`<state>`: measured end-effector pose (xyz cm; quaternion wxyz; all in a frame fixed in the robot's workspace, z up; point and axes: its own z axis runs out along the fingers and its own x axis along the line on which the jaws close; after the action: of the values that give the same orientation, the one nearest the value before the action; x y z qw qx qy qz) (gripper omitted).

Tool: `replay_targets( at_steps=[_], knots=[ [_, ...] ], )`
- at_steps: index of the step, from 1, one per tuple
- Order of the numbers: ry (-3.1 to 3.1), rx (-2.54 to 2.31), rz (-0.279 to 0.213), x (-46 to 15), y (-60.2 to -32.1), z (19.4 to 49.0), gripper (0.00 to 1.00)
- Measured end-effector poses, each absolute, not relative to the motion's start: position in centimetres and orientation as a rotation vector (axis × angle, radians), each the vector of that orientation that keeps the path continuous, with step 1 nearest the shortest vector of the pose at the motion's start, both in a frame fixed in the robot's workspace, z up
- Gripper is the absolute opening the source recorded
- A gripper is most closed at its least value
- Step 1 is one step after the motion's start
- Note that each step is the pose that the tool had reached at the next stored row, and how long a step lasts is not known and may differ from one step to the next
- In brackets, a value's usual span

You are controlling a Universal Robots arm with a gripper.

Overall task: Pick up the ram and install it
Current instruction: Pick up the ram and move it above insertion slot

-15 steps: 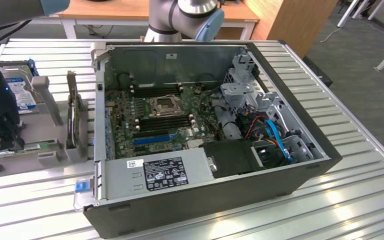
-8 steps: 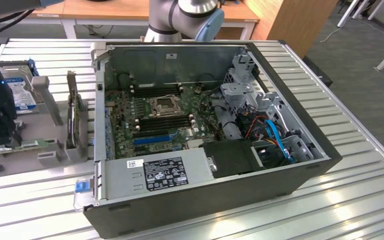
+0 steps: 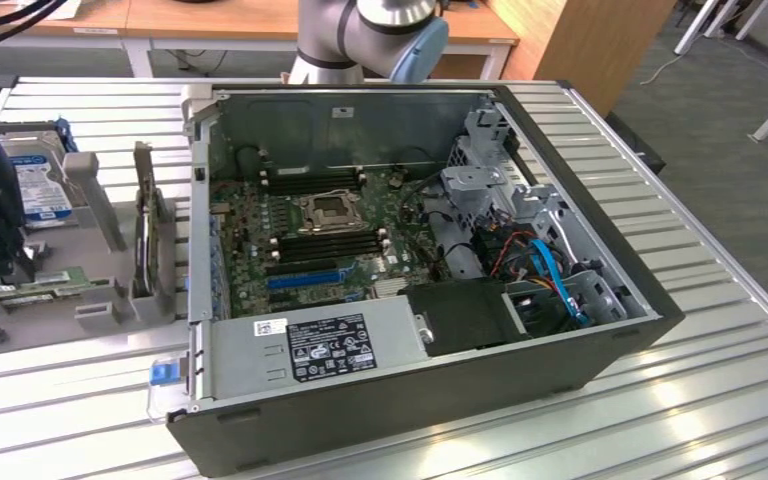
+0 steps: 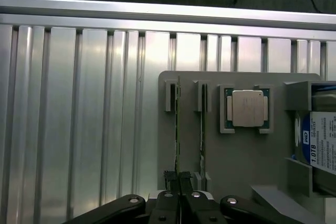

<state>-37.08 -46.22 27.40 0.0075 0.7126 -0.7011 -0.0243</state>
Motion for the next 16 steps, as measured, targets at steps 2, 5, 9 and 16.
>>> replay_targets(
  at_steps=[2, 5, 9, 16],
  knots=[
    [-2.192, 2.228, -0.076, -37.1, -46.2, 27.7, 0.12],
    [-2.192, 2.228, -0.076, -37.1, -46.2, 28.3, 0.12],
    [-2.192, 2.228, -0.076, -37.1, -46.2, 29.0, 0.12],
    [-2.192, 2.228, -0.076, -37.1, -46.2, 30.2, 0.12]
  ],
)
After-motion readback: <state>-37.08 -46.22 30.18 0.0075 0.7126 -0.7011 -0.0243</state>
